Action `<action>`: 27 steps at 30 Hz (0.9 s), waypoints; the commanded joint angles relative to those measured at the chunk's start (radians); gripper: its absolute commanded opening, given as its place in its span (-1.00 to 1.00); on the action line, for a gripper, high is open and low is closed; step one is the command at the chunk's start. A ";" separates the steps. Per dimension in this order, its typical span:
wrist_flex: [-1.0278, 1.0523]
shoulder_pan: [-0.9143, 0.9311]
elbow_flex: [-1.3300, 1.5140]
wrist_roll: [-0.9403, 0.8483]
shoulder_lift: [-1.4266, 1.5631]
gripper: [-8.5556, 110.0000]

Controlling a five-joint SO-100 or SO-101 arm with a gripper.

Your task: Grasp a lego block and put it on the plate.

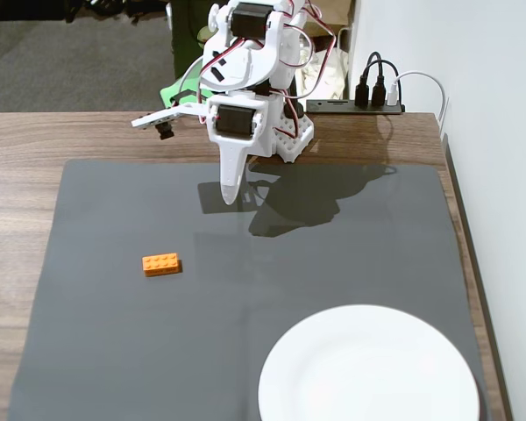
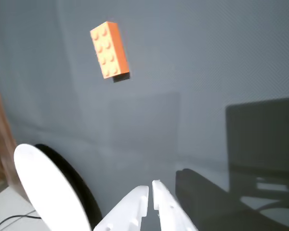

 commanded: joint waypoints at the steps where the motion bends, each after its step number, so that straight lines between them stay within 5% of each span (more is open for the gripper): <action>1: -0.038 0.035 -0.012 0.003 -0.037 -0.85; 13: -0.140 0.186 -0.259 -0.023 -0.483 -0.85; 27: -0.118 0.268 -0.592 -0.371 -0.991 -0.85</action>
